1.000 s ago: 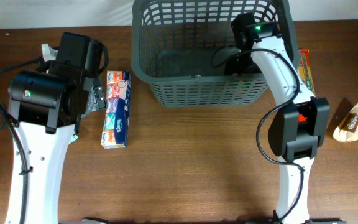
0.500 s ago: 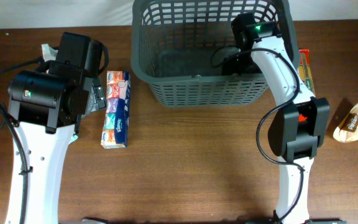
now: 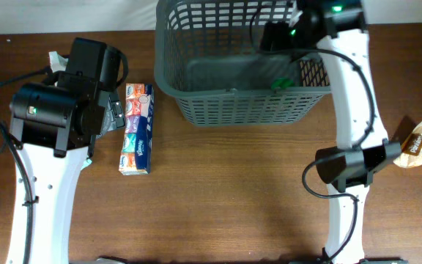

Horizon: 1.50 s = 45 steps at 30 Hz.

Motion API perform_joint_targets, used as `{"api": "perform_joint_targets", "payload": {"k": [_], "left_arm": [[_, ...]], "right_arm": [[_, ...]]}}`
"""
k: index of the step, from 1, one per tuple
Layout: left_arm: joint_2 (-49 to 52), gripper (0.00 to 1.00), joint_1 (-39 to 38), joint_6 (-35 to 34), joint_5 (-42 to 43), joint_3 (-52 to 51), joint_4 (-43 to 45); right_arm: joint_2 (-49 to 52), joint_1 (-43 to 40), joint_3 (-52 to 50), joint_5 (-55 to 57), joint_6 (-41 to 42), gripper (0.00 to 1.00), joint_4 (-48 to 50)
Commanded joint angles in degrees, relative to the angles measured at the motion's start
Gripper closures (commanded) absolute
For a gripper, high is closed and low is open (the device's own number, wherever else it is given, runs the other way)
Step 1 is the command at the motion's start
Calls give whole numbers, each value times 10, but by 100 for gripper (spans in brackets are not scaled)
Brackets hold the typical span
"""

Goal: Pack container
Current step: 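Lower the jar into the basket and open the right gripper, then retract the right gripper and move it over the spaghetti packet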

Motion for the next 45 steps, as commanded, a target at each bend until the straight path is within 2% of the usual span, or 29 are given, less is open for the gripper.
{"api": "perform_joint_targets", "payload": {"k": [1, 5, 16, 22, 28, 32, 36, 45], "left_arm": [[-3, 0, 3, -7, 2, 2, 2], [-3, 1, 3, -7, 2, 2, 2], [-3, 0, 3, -7, 2, 2, 1], [-3, 0, 3, -7, 2, 2, -5], [-3, 0, 3, -7, 2, 2, -5], [-3, 0, 3, -7, 2, 2, -5], [-3, 0, 3, -7, 2, 2, -4], [-3, 0, 3, -7, 2, 2, -3]], "right_arm": [[-2, -8, 102, -11, -12, 1, -28], [-9, -31, 214, -12, -12, 1, -79], [-105, -176, 207, -13, -16, 1, -93], [-131, -255, 185, -84, -147, 1, -93], [-183, -290, 70, -56, -211, 1, -93], [-225, -306, -56, 29, -216, 1, -93], [-244, -323, -154, 44, -216, 1, -92], [-239, -367, -245, 79, -209, 1, -88]]}}
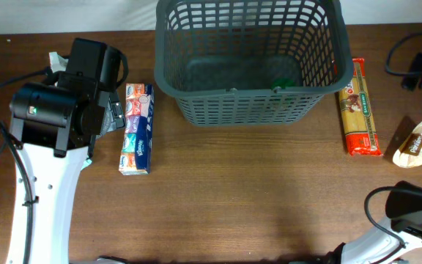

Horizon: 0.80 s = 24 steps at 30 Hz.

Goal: Pack container
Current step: 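Retract the right gripper and move it over the spaghetti packet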

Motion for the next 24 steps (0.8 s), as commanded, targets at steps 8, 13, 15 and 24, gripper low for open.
{"api": "perform_joint_targets", "payload": {"k": [8, 13, 15, 24], "left_arm": [[-3, 0, 3, -7, 2, 2, 11], [-3, 0, 3, -7, 2, 2, 9], [-3, 0, 3, -7, 2, 2, 9], [-3, 0, 3, -7, 2, 2, 10]], "right_arm": [[12, -10, -65, -59, -113, 1, 119], [56, -10, -92, -59, -138, 1, 124], [77, -10, -97, -59, -137, 1, 124], [151, -1, -99, -69, -143, 1, 129]]}}
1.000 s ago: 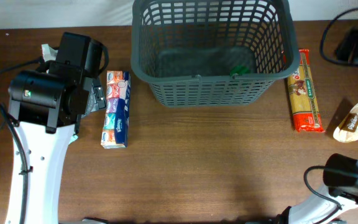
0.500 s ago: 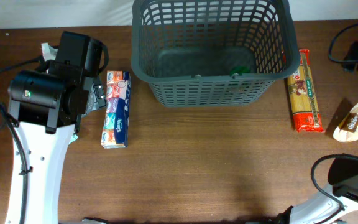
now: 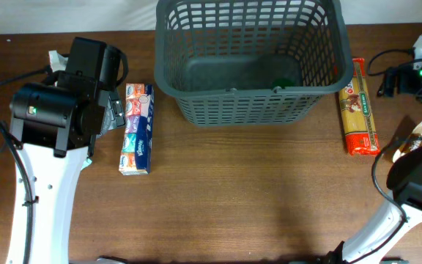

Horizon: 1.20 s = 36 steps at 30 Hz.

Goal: Pack container
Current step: 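Retract the right gripper and move it over the spaghetti packet, then lower the right gripper onto the San Remo spaghetti packet and grasp it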

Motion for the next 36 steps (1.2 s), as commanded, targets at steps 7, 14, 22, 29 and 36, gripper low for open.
{"api": "perform_joint_targets", "payload": {"k": [7, 14, 22, 29, 36], "left_arm": [[-3, 0, 3, -7, 2, 2, 6], [-3, 0, 3, -7, 2, 2, 6], [-3, 0, 3, -7, 2, 2, 6], [-3, 0, 3, -7, 2, 2, 7], [-3, 0, 3, -7, 2, 2, 7]], "right_arm": [[38, 40, -2, -38, -72, 1, 9], [59, 49, -19, -37, -72, 1, 15], [60, 48, -78, -23, -70, 1, 43], [60, 48, -149, -23, -70, 1, 79], [60, 48, -180, -11, -70, 1, 106]]}}
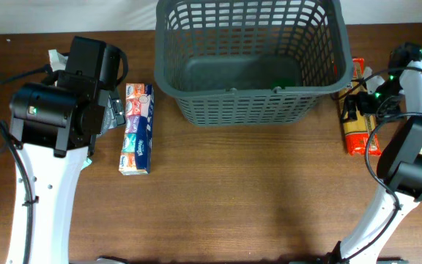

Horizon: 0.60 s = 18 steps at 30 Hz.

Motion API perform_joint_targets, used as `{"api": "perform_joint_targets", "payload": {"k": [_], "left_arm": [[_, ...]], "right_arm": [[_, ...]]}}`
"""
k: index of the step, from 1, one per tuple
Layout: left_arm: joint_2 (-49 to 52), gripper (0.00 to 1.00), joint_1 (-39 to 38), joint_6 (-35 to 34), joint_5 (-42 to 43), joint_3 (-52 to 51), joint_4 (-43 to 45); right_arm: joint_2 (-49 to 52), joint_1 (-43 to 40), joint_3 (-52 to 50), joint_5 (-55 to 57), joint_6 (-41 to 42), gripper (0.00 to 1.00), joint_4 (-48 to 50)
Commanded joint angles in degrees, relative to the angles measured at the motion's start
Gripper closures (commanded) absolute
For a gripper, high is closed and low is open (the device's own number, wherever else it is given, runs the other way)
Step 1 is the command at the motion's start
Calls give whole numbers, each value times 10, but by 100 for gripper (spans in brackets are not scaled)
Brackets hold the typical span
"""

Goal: Pack container
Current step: 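Lower the right gripper onto the San Remo spaghetti packet and grasp it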

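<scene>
The grey plastic basket point(249, 59) stands at the back middle, with a small green item point(285, 85) lying on its floor at the right. A long orange-red packet point(360, 136) lies just right of the basket. My right gripper point(353, 110) is low over the packet's upper half, its dark fingers across it and apparently open. A colourful tissue pack point(136, 129) lies left of the basket. My left gripper point(114, 116) sits beside the tissue pack's top end, mostly hidden under its own arm.
The left arm's bulky black housing point(64, 103) covers the far left of the table. The right arm point(409, 161) rises along the right edge and hides what lies behind it. Bare wooden table point(240, 191) fills the front.
My right gripper has moved left and slightly forward, from beyond the packet's right side near the table edge to directly over the packet. The left arm, basket and tissue pack have not moved.
At first my right arm reached over the basket's right side, where the green item lies, and covered the orange-red packet. Then the arm was pulled away to the far right. Later its gripper was right of the packet, and now it is over it.
</scene>
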Motion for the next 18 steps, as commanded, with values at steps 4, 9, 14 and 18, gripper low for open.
{"api": "perform_joint_targets", "payload": {"k": [4, 9, 14, 18], "left_arm": [[-3, 0, 3, -7, 1, 2, 0], [-3, 0, 3, -7, 0, 2, 3], [-3, 0, 3, -7, 0, 2, 4], [-3, 0, 3, -7, 0, 2, 5]], "right_arm": [[2, -1, -10, 30, 3, 1, 16], [3, -1, -10, 43, 3, 1, 21], [15, -1, -10, 56, 3, 1, 21], [24, -1, -12, 55, 4, 1, 20]]}}
